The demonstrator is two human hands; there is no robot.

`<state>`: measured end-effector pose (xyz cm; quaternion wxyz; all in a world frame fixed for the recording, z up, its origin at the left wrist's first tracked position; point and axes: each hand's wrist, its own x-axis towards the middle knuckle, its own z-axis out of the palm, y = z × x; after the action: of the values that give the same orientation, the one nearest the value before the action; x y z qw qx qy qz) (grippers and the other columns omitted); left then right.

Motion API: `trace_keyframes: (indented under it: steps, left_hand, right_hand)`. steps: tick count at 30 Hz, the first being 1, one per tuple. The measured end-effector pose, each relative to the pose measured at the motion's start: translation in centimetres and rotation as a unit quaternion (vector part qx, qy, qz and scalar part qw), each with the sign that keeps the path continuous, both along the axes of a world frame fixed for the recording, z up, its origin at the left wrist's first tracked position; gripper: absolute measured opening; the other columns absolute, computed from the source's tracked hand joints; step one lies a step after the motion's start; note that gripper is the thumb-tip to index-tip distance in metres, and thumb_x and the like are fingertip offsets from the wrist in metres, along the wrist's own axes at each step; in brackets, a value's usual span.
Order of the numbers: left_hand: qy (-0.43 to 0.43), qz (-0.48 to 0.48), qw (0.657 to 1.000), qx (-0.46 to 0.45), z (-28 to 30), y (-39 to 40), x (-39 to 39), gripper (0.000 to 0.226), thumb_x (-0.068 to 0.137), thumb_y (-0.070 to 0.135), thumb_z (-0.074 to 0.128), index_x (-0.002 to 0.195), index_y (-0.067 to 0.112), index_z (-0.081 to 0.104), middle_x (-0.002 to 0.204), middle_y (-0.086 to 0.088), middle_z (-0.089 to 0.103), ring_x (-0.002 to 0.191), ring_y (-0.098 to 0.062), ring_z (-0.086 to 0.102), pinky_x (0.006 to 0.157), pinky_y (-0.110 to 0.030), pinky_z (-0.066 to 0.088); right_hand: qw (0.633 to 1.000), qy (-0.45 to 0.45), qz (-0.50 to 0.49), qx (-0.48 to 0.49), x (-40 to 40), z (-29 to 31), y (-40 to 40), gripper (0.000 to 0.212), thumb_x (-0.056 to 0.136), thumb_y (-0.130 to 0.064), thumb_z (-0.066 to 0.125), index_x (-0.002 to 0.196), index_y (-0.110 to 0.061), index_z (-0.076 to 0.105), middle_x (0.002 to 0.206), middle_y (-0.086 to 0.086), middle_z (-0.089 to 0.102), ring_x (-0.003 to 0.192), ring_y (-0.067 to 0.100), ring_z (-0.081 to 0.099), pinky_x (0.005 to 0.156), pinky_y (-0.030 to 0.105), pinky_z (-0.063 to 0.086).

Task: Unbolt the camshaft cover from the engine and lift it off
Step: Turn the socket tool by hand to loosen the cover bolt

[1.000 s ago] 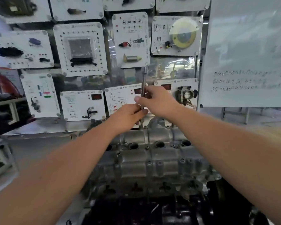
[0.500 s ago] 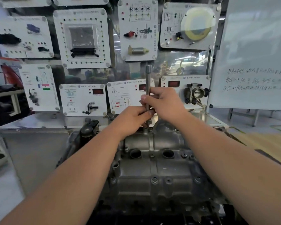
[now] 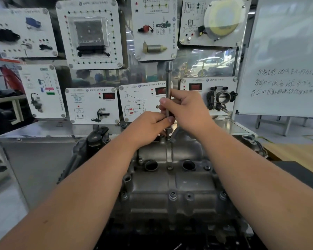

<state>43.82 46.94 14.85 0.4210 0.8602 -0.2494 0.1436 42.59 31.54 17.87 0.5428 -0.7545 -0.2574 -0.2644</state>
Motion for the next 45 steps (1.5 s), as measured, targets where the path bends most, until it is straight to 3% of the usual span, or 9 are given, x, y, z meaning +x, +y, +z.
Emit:
trace_keyframes:
  steps: [3,8,17,21,26,31,36,41,45]
  left_hand:
    - [0.000,0.000,1.000,0.011,0.1,0.0,0.0,0.035,0.105,0.038,0.056,0.091,0.012,0.075,0.094,-0.008,0.078,0.081,-0.015,0.076,0.080,-0.032,0.053]
    - [-0.011,0.015,0.999,0.026,0.1,-0.2,-0.1,0.034,0.104,0.040,0.056,0.085,0.018,0.073,0.092,-0.007,0.077,0.082,-0.020,0.076,0.076,-0.038,0.053]
    - [0.013,0.019,1.000,0.017,0.1,0.0,-0.5,0.027,0.102,0.033,0.062,0.098,0.011,0.078,0.095,-0.009,0.078,0.094,-0.029,0.075,0.097,-0.053,0.054]
    - [0.006,0.017,1.000,0.016,0.1,0.1,-0.8,0.027,0.102,0.033,0.063,0.096,0.012,0.077,0.094,-0.011,0.078,0.095,-0.033,0.074,0.093,-0.057,0.053]
    - [-0.007,0.016,0.999,0.027,0.1,-0.1,-0.9,0.028,0.102,0.036,0.061,0.091,0.013,0.073,0.091,-0.010,0.077,0.092,-0.035,0.074,0.086,-0.060,0.055]
    - [-0.016,0.009,1.000,0.007,-0.1,-0.1,-0.4,0.015,0.102,0.026,0.062,0.102,0.015,0.072,0.095,-0.007,0.078,0.091,-0.029,0.073,0.091,-0.056,0.054]
    - [-0.014,0.004,1.000,0.015,0.0,0.0,-0.5,0.023,0.103,0.028,0.062,0.105,0.008,0.073,0.098,-0.012,0.077,0.095,-0.034,0.072,0.093,-0.056,0.054]
    - [-0.027,0.011,0.999,0.032,0.2,-0.2,-1.1,0.027,0.100,0.031,0.065,0.104,0.004,0.068,0.097,-0.024,0.073,0.093,-0.041,0.070,0.088,-0.060,0.053]
    - [-0.022,0.021,0.999,0.025,0.3,-0.3,-1.5,0.030,0.099,0.032,0.066,0.101,0.002,0.065,0.096,-0.021,0.073,0.092,-0.041,0.069,0.087,-0.061,0.053]
  right_hand:
    - [1.000,-0.007,-0.005,-0.011,-0.1,-0.2,-0.1,0.012,0.095,-0.016,0.066,0.097,-0.007,0.074,0.078,0.008,0.076,0.082,0.028,0.074,0.080,0.052,0.059]
    - [1.000,-0.005,-0.009,-0.014,-0.2,-0.4,-0.2,0.015,0.096,-0.016,0.066,0.100,-0.004,0.073,0.080,0.011,0.076,0.084,0.028,0.074,0.080,0.053,0.059]
    - [0.999,-0.007,-0.011,-0.032,0.0,-0.6,-0.2,0.012,0.096,-0.017,0.066,0.088,-0.022,0.073,0.082,0.001,0.077,0.084,0.021,0.075,0.084,0.050,0.059]
    - [0.998,-0.025,-0.038,-0.041,0.0,-0.7,0.3,0.010,0.096,-0.023,0.066,0.094,-0.015,0.073,0.081,0.003,0.076,0.081,0.022,0.073,0.081,0.045,0.059]
    - [0.992,-0.072,-0.097,-0.019,-0.3,-0.4,0.5,0.011,0.088,-0.021,0.075,0.096,-0.015,0.075,0.071,-0.001,0.064,0.068,0.012,0.057,0.068,0.029,0.049]
    - [0.993,-0.069,-0.089,-0.047,-0.7,-0.2,0.3,0.012,0.092,-0.017,0.070,0.089,-0.006,0.075,0.071,0.015,0.064,0.065,0.015,0.053,0.070,0.037,0.051]
    - [0.992,-0.062,-0.086,-0.062,-0.7,-0.1,0.2,0.013,0.094,-0.016,0.065,0.091,-0.008,0.074,0.078,0.011,0.072,0.078,0.029,0.068,0.076,0.044,0.056]
    - [0.989,-0.104,-0.088,-0.052,-1.2,-0.6,0.6,0.015,0.090,-0.021,0.071,0.104,-0.016,0.074,0.073,0.000,0.068,0.069,0.015,0.062,0.069,0.031,0.051]
    - [0.987,-0.100,-0.117,-0.051,-1.2,-0.4,0.4,0.013,0.091,-0.018,0.070,0.093,-0.005,0.072,0.075,0.011,0.067,0.072,0.024,0.062,0.072,0.038,0.052]
